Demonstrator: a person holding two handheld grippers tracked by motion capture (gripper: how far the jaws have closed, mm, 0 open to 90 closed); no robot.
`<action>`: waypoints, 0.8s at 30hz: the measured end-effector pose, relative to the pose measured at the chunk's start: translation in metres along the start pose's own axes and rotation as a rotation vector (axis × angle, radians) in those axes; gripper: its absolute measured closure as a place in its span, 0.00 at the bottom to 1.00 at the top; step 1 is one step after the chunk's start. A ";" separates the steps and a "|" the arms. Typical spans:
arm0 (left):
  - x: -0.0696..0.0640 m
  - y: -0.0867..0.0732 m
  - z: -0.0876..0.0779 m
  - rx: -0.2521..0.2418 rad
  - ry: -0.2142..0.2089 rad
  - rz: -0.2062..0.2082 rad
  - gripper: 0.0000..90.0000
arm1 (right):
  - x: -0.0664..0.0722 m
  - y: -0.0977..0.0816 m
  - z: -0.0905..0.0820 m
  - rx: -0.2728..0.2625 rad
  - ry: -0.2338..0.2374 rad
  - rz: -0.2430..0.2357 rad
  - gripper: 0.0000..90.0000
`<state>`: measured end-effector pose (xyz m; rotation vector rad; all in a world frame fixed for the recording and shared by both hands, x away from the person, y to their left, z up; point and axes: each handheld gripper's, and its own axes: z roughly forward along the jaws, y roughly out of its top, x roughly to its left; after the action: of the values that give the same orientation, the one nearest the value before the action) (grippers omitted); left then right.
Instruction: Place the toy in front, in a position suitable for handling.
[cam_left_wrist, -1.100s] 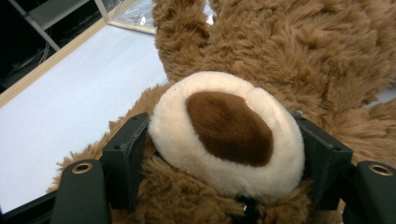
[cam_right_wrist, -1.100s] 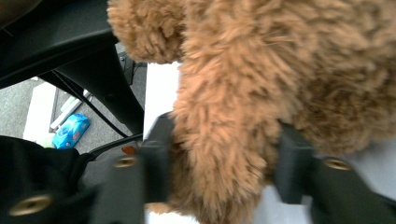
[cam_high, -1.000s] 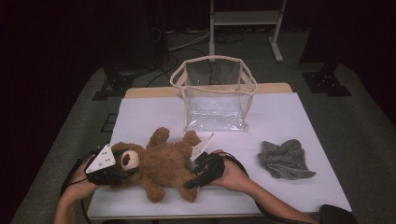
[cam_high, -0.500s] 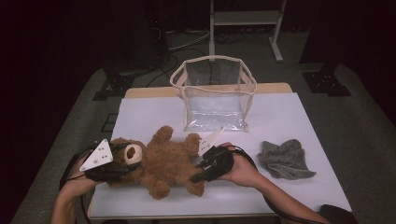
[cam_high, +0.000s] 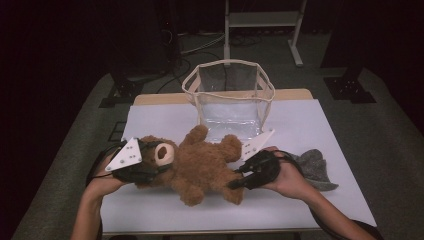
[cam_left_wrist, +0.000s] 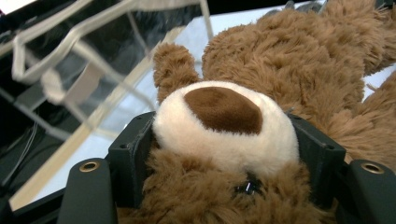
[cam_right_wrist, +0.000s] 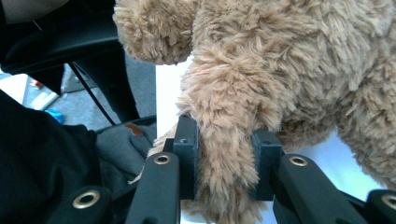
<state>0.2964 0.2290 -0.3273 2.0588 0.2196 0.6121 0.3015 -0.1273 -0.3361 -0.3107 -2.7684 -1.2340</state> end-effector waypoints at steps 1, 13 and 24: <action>0.000 0.005 0.006 -0.006 -0.008 0.006 0.35 | 0.002 -0.006 -0.014 -0.001 -0.028 0.003 0.77; -0.035 0.021 0.119 0.021 -0.194 0.028 0.36 | 0.003 -0.087 -0.064 0.095 -0.201 0.135 0.76; -0.053 0.006 0.122 0.048 -0.222 0.000 0.34 | -0.002 -0.132 -0.060 0.017 -0.136 0.228 0.54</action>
<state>0.3120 0.1136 -0.3929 2.1537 0.1054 0.3777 0.2738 -0.2585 -0.3918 -0.7107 -2.7540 -1.1737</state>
